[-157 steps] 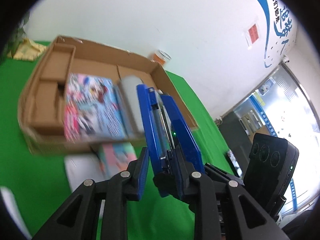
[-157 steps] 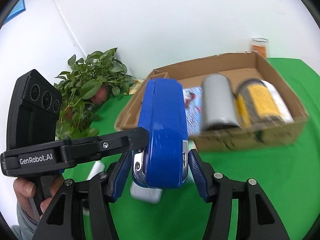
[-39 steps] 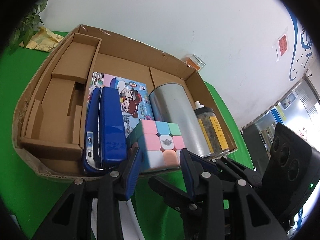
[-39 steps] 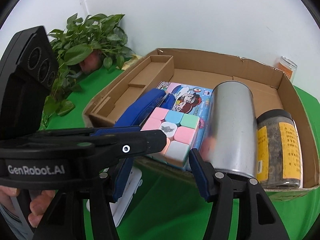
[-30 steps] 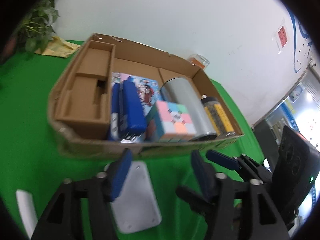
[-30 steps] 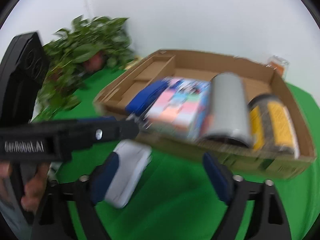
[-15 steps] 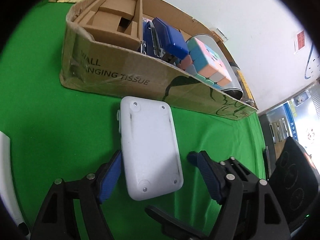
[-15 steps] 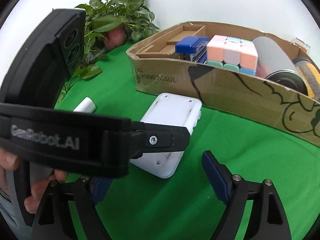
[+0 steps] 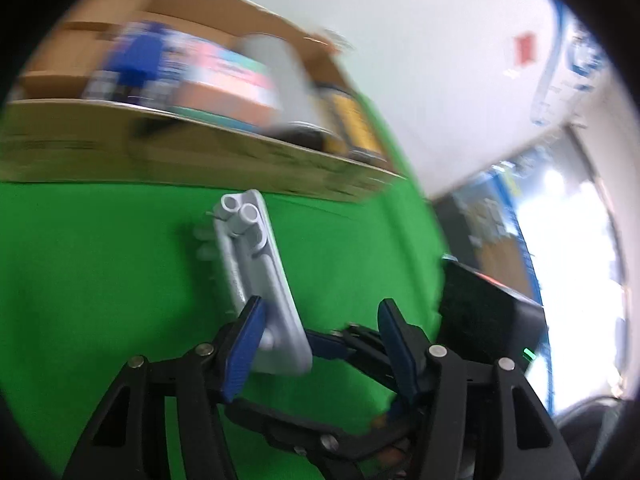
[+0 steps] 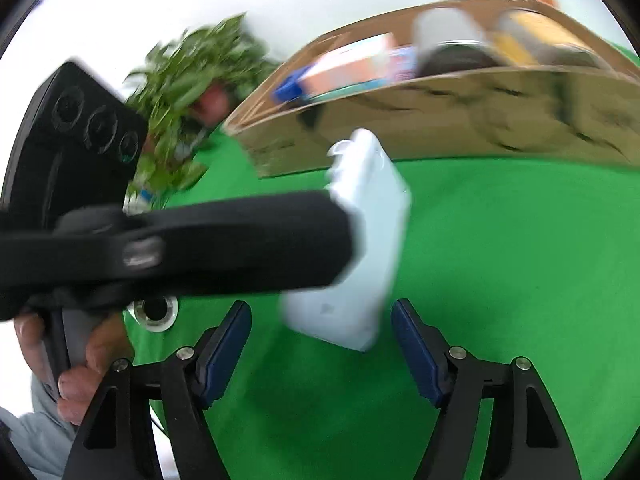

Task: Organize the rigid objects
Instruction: 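Grasp the white folding phone stand with the right tool, then lift the white phone stand over the box with the right tool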

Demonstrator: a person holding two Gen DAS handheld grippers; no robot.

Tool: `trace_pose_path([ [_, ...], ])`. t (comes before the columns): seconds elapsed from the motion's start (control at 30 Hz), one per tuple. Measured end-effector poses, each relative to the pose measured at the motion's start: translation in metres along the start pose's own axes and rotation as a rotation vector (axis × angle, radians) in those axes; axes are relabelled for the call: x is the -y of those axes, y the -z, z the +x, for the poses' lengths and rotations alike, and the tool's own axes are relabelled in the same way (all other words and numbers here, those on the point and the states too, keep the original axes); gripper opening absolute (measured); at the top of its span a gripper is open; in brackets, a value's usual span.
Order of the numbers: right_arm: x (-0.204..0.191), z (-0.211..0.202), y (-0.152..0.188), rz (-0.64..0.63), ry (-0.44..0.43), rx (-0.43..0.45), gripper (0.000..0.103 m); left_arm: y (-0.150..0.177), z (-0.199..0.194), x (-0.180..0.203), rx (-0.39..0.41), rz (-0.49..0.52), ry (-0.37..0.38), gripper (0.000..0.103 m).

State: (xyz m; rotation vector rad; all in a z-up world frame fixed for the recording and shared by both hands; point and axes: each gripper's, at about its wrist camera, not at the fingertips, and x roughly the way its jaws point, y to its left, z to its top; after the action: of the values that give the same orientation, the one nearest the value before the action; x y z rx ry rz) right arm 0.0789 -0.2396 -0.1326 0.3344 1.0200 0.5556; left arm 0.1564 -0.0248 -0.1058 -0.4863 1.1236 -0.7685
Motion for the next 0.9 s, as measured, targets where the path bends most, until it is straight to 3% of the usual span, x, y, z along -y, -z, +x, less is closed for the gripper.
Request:
trace_pose_path([
  [0.07, 0.016, -0.020, 0.009, 0.034, 0.067, 0.029, 0.073, 0.003, 0.009, 0.015, -0.014, 0.036, 0.052, 0.056],
  [0.27, 0.031, -0.047, 0.024, 0.011, 0.259, 0.070, 0.073, 0.001, 0.026, 0.012, 0.002, 0.042, -0.078, 0.058],
  [0.4, 0.013, -0.028, 0.023, -0.044, 0.304, 0.066, 0.073, 0.005, 0.031, -0.004, -0.013, -0.019, -0.166, 0.058],
  [0.53, -0.007, -0.003, 0.019, -0.121, 0.387, 0.064, 0.078, 0.013, 0.021, -0.019, 0.014, -0.064, -0.177, 0.058],
  [0.63, -0.021, 0.013, 0.015, -0.190, 0.478, 0.056, 0.075, 0.018, 0.015, -0.029, 0.021, -0.089, -0.176, 0.058],
  [0.67, -0.024, 0.015, 0.015, -0.205, 0.485, 0.067, 0.068, 0.020, 0.015, -0.032, 0.019, -0.102, -0.170, 0.058],
  [0.77, -0.025, 0.017, 0.013, -0.203, 0.449, 0.063, 0.067, 0.021, 0.014, -0.039, 0.016, -0.129, -0.145, 0.058],
  [0.9, -0.014, 0.006, 0.012, -0.098, 0.264, 0.050, 0.067, 0.022, 0.012, -0.042, 0.027, -0.151, -0.117, 0.056],
])
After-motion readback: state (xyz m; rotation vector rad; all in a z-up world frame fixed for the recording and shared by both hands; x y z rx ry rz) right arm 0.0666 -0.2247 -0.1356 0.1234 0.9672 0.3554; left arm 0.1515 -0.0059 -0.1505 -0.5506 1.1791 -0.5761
